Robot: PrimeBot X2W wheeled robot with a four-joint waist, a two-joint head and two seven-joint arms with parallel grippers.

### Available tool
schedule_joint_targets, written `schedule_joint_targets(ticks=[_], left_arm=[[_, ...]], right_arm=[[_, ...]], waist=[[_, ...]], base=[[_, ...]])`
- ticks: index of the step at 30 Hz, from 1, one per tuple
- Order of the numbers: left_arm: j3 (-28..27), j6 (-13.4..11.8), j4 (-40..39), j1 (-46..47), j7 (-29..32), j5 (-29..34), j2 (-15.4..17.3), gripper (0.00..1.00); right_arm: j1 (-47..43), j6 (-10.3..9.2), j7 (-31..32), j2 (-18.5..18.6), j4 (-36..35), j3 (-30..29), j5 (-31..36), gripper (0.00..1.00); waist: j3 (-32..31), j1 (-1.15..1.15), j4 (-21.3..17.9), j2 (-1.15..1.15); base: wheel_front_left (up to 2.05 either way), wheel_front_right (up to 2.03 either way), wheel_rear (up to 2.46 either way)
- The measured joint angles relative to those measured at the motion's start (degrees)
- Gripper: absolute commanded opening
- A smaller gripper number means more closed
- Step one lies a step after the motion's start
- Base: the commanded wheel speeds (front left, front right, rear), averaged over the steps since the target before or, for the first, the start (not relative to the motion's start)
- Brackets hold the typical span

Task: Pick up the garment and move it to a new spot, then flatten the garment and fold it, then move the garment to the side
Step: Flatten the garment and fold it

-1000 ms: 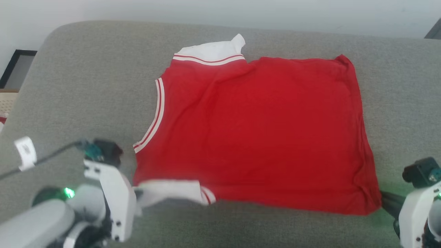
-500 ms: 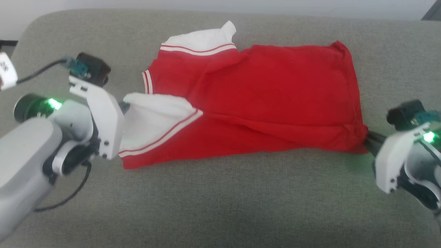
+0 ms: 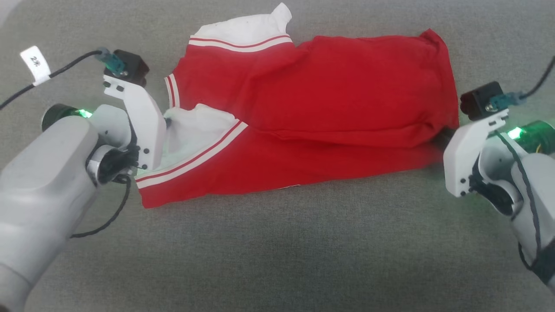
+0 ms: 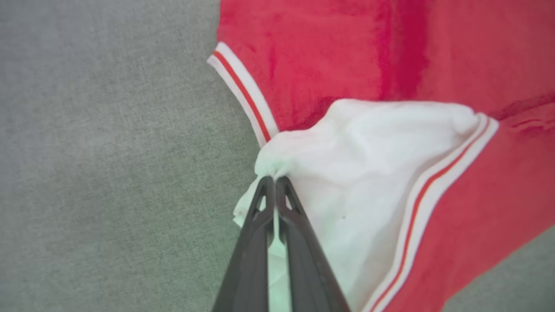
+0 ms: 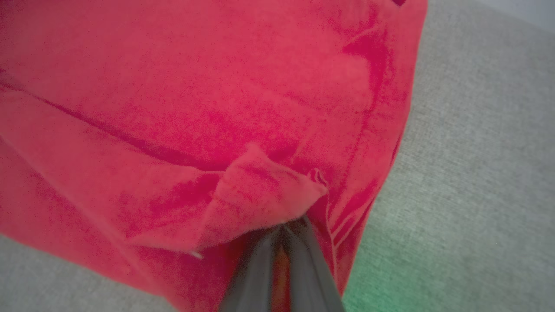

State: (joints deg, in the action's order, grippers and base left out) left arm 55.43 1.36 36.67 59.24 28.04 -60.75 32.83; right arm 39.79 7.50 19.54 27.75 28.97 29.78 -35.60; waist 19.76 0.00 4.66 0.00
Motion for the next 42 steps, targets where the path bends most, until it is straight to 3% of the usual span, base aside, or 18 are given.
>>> schedule_joint_targets(ticks=[5, 6, 7, 9, 10, 11, 19, 25, 31, 36, 42], left_arm=[[0.37, 2.49, 7.67, 1.2, 0.27, -0.82, -3.41, 0.02], [0.24, 2.83, 9.02, 1.46, 0.46, -1.21, -4.01, 0.06], [0.2, 3.02, 10.24, 1.81, 0.55, -1.45, -4.58, 0.16], [-0.18, 3.3, 12.4, 2.36, 0.78, -2.55, -5.58, 0.64], [-0.34, 3.45, 13.33, 2.58, 1.02, -2.85, -6.03, 1.0], [-0.47, 3.47, 14.1, 2.85, 1.1, -3.1, -6.44, 1.0], [-0.67, 4.44, 17.28, 4.43, 1.93, -3.82, -7.61, 1.0], [-0.58, 3.87, 16.85, 4.63, 4.2, -4.23, -7.54, 1.0], [-0.45, 1.78, 14.91, 3.0, 8.21, -6.01, -6.45, 1.0], [-0.25, -2.33, 10.76, -1.17, 13.67, -7.58, -3.76, 1.0], [-0.85, -6.55, 5.89, -3.93, 17.53, -9.93, -0.89, 1.0]], right_arm=[[3.52, 0.0, 1.25, -2.26, 4.56, 0.74, -0.23, 0.0], [4.11, 0.0, 1.48, -2.58, 5.32, 0.89, -0.32, 0.04], [4.68, -0.01, 1.69, -2.91, 6.25, 1.02, -0.65, 0.13], [5.75, -0.01, 2.18, -3.34, 7.39, 1.45, -0.83, 0.4], [6.23, -0.01, 2.25, -3.5, 7.94, 1.76, -0.94, 0.69], [6.53, -0.01, 2.55, -3.64, 8.42, 2.0, -1.12, 1.0], [7.26, 0.0, 1.76, -2.65, 8.5, 3.91, -3.66, 1.0], [6.41, -0.01, -5.43, -0.38, 5.41, 1.05, -3.78, 1.0], [3.15, -0.01, -13.21, -0.12, 2.56, -3.63, -1.03, 1.0], [-2.43, -0.01, -19.86, -2.31, -0.78, -12.43, 3.43, 1.0], [-7.49, -0.01, -20.7, -4.68, -5.1, -19.2, 7.95, 1.0]], waist=[[0.51, 0.0, -0.09, 0.0], [0.51, 0.0, -0.1, 0.0], [0.49, 0.0, -0.1, 0.0], [0.3, 0.0, -0.09, 0.0], [0.15, 0.0, -0.08, 0.0], [-0.01, 0.0, -0.05, 0.0], [-2.29, 0.0, 0.18, 0.0], [-4.37, 0.0, 0.62, 0.0], [-5.99, 0.0, 0.76, 0.0], [-7.02, 0.0, 0.07, 0.0], [-6.86, 0.0, -0.78, 0.0]], base=[[0.0, 0.0, 0.0], [0.0, 0.0, 0.0], [0.0, 0.0, 0.0], [0.0, 0.0, 0.0], [0.0, 0.0, 0.0], [0.0, 0.0, 0.0], [0.0, 0.0, 0.0], [0.0, 0.0, 0.0], [0.0, 0.0, 0.0], [0.0, 0.0, 0.0], [0.0, 0.0, 0.0]])
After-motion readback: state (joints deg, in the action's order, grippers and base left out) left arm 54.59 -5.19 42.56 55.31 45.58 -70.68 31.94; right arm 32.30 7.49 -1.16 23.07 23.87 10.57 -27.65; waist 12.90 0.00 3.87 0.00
